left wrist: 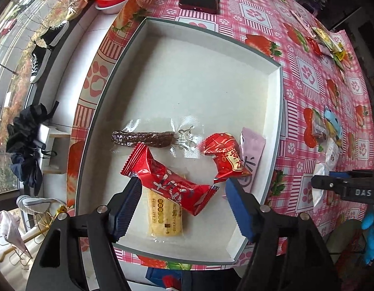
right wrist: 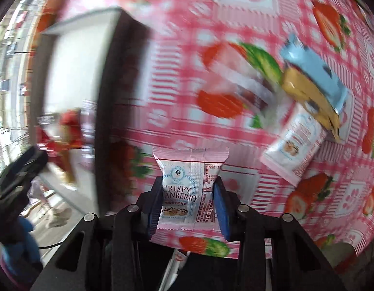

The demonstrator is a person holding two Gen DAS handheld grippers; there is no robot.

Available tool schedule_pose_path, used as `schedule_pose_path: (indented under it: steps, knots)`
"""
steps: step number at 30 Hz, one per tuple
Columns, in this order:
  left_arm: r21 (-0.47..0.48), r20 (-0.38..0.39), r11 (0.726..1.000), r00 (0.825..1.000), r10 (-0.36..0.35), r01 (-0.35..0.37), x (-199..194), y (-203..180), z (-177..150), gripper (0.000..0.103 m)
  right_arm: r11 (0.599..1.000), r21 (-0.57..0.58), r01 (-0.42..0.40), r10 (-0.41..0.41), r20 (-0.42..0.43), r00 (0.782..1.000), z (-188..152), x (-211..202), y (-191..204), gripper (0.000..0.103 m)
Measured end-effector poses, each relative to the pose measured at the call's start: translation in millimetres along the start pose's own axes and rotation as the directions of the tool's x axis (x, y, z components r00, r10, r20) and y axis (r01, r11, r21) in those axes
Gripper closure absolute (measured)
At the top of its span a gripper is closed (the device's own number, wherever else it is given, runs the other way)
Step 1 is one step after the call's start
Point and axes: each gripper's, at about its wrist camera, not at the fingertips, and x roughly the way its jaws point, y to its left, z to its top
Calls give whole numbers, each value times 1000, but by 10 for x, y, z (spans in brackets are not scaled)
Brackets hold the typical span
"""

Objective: Organize snacks
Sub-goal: 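Lower the red candy and cranberry packet into the white tray and release, then move the right tool back toward the snack pile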

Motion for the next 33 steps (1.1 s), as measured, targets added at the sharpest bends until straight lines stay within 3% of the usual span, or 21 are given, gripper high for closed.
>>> schedule_pose_path:
  steps: [5, 7, 10, 16, 19, 25, 33]
  knots:
    - [-22, -5, 1000, 1000, 17, -17, -16, 118, -34, 28, 985, -116, -126, 132, 49, 990, 196, -273, 653, 62]
    - [-24, -9, 999, 1000, 24, -24, -30, 159, -61, 28, 976, -141, -167, 174, 44, 984, 292, -286, 843, 55]
    - [-23, -17, 999, 1000, 25, -26, -43, 200, -102, 28, 983, -154, -100, 107, 40, 993, 385, -177, 1042, 1]
    - [8, -29, 1000, 999, 21, -21, -18, 94, -96, 28, 996, -80, 26, -26, 1, 1000, 312, 75, 617, 1]
    - [41, -27, 999, 1000, 15, -14, -20, -58, -55, 28, 997, 46, 67, -66, -19, 998, 282, 119, 24, 1]
    - [150, -28, 989, 1000, 10, -6, -47, -472, 4, 27, 951, 280, 131, -142, 19, 990, 303, -17, -927, 1]
    - [239, -68, 971, 998, 9, 8, -53, -957, -16, 27, 905, 360, 227, -275, 89, 957, 708, -201, -1644, 1]
